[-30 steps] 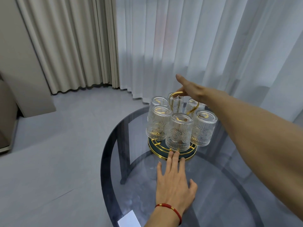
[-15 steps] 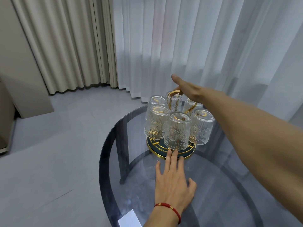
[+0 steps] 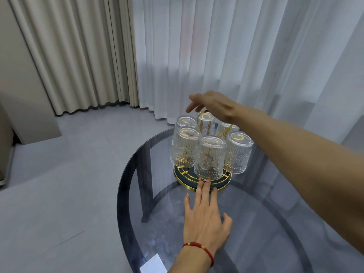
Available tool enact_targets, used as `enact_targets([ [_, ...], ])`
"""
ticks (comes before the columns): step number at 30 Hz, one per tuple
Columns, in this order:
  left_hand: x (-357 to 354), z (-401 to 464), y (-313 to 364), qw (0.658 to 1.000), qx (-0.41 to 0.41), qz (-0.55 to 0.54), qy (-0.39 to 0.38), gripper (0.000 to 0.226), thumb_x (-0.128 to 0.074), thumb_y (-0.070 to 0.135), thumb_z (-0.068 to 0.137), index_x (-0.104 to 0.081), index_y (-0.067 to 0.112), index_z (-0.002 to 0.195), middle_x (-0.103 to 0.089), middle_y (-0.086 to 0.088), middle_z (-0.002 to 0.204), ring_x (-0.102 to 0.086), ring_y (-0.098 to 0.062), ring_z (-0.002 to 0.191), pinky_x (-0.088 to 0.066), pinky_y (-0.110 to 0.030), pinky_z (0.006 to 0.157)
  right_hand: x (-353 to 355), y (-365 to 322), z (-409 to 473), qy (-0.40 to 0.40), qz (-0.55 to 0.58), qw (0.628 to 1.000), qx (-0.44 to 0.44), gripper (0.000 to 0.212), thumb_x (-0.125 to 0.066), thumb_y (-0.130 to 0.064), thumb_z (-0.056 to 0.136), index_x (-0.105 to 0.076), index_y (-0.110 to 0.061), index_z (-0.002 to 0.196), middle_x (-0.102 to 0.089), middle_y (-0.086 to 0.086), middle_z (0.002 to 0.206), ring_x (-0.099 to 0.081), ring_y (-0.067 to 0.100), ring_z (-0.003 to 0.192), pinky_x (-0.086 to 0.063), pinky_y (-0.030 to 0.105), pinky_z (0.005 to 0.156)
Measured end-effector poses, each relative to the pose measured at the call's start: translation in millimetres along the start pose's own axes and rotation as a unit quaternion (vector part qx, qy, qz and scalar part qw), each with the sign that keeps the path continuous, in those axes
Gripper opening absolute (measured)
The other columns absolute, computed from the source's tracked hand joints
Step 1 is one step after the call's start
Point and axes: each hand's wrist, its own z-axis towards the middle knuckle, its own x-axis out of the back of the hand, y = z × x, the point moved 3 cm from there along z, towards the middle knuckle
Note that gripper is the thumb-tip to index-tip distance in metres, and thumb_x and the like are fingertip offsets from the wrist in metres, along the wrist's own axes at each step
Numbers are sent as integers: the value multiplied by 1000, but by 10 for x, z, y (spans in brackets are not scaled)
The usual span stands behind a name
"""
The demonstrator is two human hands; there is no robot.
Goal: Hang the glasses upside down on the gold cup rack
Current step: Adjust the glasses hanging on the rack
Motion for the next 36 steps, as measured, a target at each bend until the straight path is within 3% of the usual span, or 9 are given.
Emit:
enact_targets([
  [3, 4, 12, -9, 1000, 0, -5, 5, 71, -41, 46, 89, -31, 19, 154, -11, -1, 169, 3, -18, 154, -7, -54, 122, -61, -80, -9, -37, -28, 999, -15, 68, -30, -66, 92, -82, -23, 96, -74, -3, 105, -66, 18, 101, -44, 46, 103],
  [6, -3, 5, -1, 1000, -2, -8, 6, 71, -42, 46, 88, -33, 19, 153, -14, -2, 168, 1, -18, 155, -9, -54, 122, -102, -76, -26, -73, -71, 994, -37, 74, -25, -69, 92, -81, -23, 100, -72, -7, 106, -65, 14, 101, -44, 44, 98],
  [15, -15, 6, -8, 1000, -4, -11, 10, 70, -43, 45, 87, -34, 19, 152, -15, -3, 168, 1, -19, 155, -11, -56, 121, -126, -30, -4, -107, -182, 976, -50, 78, -21, -76, 89, -78, -29, 114, -57, 9, 144, -53, 28, 127, -42, 50, 102],
  [20, -39, 13, -16, 1000, -2, -9, 0, 71, -39, 46, 88, -30, 20, 153, -12, -3, 169, 3, -19, 155, -8, -57, 121, -84, -14, 27, -119, -159, 977, -83, 56, -39, -63, 84, -76, -31, 111, -73, 3, 112, -64, 25, 102, -49, 38, 78],
  [23, -51, 30, -21, 1000, 2, -8, -8, 72, -37, 48, 89, -26, 21, 155, -7, -2, 169, 6, -19, 154, -5, -56, 122, -72, -40, 53, -136, -129, 978, -96, 55, -46, -57, 75, -77, -27, 110, -77, 5, 99, -69, 28, 100, -51, 46, 92],
  [28, -59, 31, -12, 1000, 1, -12, 0, 72, -38, 47, 87, -29, 21, 153, -10, -2, 169, 4, -19, 155, -8, -57, 121, -79, -59, 133, -133, -87, 982, -106, 57, -50, -47, 75, -70, -13, 116, -78, 11, 103, -71, 31, 98, -48, 53, 105],
  [30, -63, 29, -10, 1000, 0, -15, 5, 71, -39, 46, 87, -31, 21, 153, -12, -1, 169, 3, -19, 155, -9, -58, 121, -91, -36, 170, -124, -74, 984, -104, 57, -51, -43, 78, -66, -7, 120, -77, 13, 103, -73, 31, 94, -52, 49, 98],
  [33, -76, 30, -16, 1000, 0, -16, 3, 71, -37, 46, 87, -29, 22, 153, -10, 0, 169, 5, -18, 154, -7, -57, 121, -94, -2, 195, -110, -53, 986, -110, 45, -50, -32, 92, -63, -2, 124, -78, 15, 103, -73, 30, 92, -53, 36, 77],
  [36, -81, 37, -17, 1000, 4, -15, 1, 72, -35, 47, 86, -27, 24, 153, -8, 1, 169, 8, -17, 154, -4, -56, 122, -105, 11, 190, -111, -39, 986, -114, 43, -48, -29, 96, -61, -1, 125, -78, 13, 105, -71, 32, 96, -52, 39, 85],
])
